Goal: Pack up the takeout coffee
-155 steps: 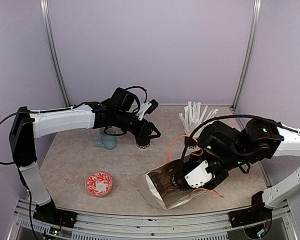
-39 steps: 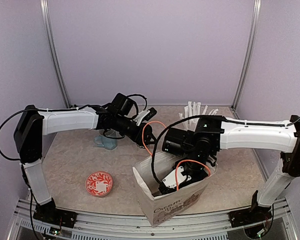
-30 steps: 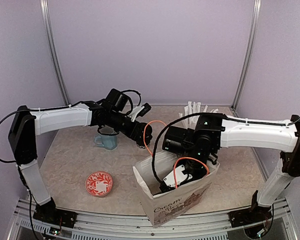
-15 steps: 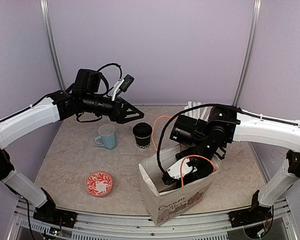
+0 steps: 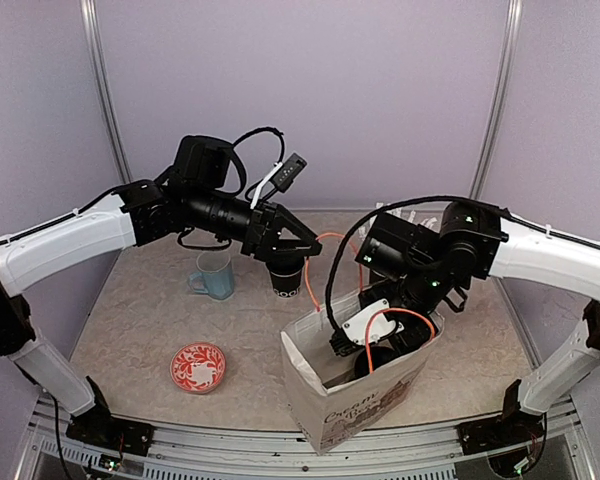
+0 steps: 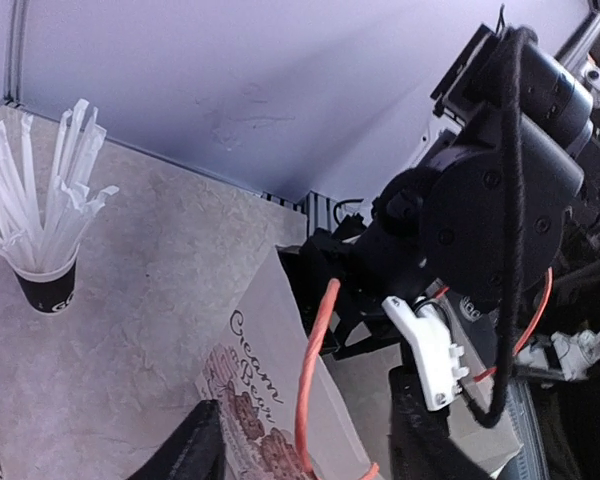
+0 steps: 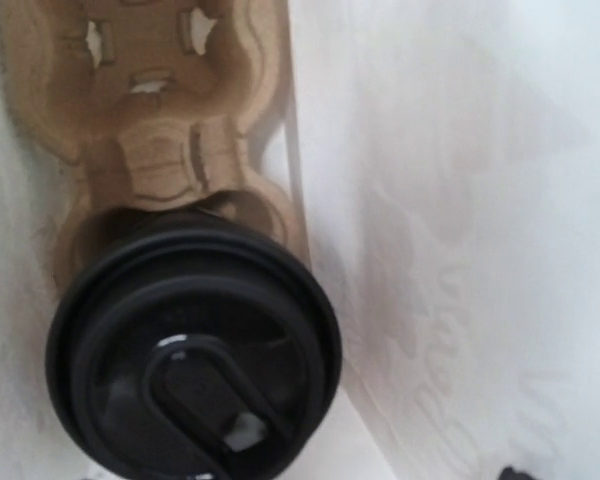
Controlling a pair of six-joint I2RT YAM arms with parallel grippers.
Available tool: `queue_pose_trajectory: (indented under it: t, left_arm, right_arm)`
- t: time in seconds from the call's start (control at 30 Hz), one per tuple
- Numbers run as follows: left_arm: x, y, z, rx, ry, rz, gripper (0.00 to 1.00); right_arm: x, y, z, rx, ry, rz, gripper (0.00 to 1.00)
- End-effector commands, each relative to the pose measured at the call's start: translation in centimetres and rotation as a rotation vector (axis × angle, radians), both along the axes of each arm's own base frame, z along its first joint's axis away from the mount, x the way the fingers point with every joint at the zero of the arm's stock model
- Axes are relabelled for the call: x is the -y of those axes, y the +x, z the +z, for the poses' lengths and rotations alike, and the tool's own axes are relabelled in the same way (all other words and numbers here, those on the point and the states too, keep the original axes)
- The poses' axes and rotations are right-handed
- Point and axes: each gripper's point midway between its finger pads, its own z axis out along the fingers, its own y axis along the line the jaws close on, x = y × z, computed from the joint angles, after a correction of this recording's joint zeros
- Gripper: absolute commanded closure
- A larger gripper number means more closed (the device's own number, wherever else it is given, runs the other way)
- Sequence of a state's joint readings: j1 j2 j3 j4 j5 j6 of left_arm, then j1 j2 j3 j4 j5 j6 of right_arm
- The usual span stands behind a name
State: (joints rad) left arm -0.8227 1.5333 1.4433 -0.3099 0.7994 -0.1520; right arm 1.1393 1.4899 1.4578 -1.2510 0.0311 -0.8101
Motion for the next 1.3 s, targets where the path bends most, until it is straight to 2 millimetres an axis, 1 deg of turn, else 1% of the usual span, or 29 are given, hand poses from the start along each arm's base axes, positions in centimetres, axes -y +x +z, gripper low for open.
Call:
queue_pose_trajectory:
  t: [0.0, 0.07, 0.1, 0.2, 0.27, 0.37, 0.4, 0.53, 0.57, 0.63, 0.8, 0.93, 1.0, 1.17, 1.27]
  left_arm:
    - [1.7, 0.3, -0.7, -0.035, 0.031, -0.039, 0.62]
    - [2.6, 0.8, -1.0, -0.063, 0.049, -0.054, 0.92]
    - [2.8, 1.2, -1.1, -0.068, 0.062, -0.048, 1.00]
    - [4.0, 2.3, -1.6, -0.047, 0.099, -0.023, 1.00]
    - [4.7, 3.0, -1.0, -0.015, 0.095, -0.005, 1.00]
    - [5.8, 4.6, -0.2, 0.046, 0.106, 0.049, 1.00]
    - [6.0, 5.1, 0.4, 0.068, 0.102, 0.065, 1.00]
    - [7.2, 7.1, -0.4, 0.100, 0.121, 0.113, 1.00]
    - [7.3, 7.4, -0.3, 0.110, 0.119, 0.121, 1.00]
    - [7.7, 8.2, -0.4, 0.130, 0.121, 0.141, 1.00]
    - [8.4, 9.5, 0.2, 0.181, 0.110, 0.172, 1.00]
    - [9.0, 10.5, 0.3, 0.214, 0.104, 0.190, 1.00]
    - [9.3, 10.9, 0.6, 0.227, 0.096, 0.197, 1.00]
    - [9.8, 11.7, 0.5, 0.238, 0.094, 0.215, 1.00]
    - [9.6, 11.8, 0.6, 0.243, 0.098, 0.227, 1.00]
  right_arm:
    - [0.4, 0.6, 1.9, 0.055, 0.048, 0.001, 0.15]
    - [0.7, 0.9, 2.9, 0.099, 0.073, 0.037, 0.15]
    - [0.9, 1.2, 3.5, 0.131, 0.091, 0.051, 0.15]
    - [1.5, 2.6, 5.8, 0.233, 0.167, 0.073, 0.14]
    - [2.0, 3.3, 7.6, 0.275, 0.214, 0.065, 0.14]
    - [2.4, 4.1, 9.6, 0.315, 0.252, 0.038, 0.14]
    - [2.7, 4.5, 10.2, 0.325, 0.265, 0.023, 0.14]
    - [3.2, 5.4, 12.3, 0.357, 0.326, -0.018, 0.14]
    - [3.3, 5.6, 12.8, 0.361, 0.344, -0.030, 0.14]
    - [3.5, 6.0, 13.2, 0.365, 0.364, -0.052, 0.14]
    - [4.1, 6.8, 14.0, 0.384, 0.396, -0.090, 0.14]
    - [4.2, 7.2, 15.2, 0.394, 0.432, -0.114, 0.15]
    - [4.3, 7.4, 15.8, 0.397, 0.446, -0.126, 0.15]
    - [4.8, 8.1, 16.4, 0.411, 0.461, -0.154, 0.15]
    - [5.0, 8.5, 16.7, 0.416, 0.465, -0.169, 0.15]
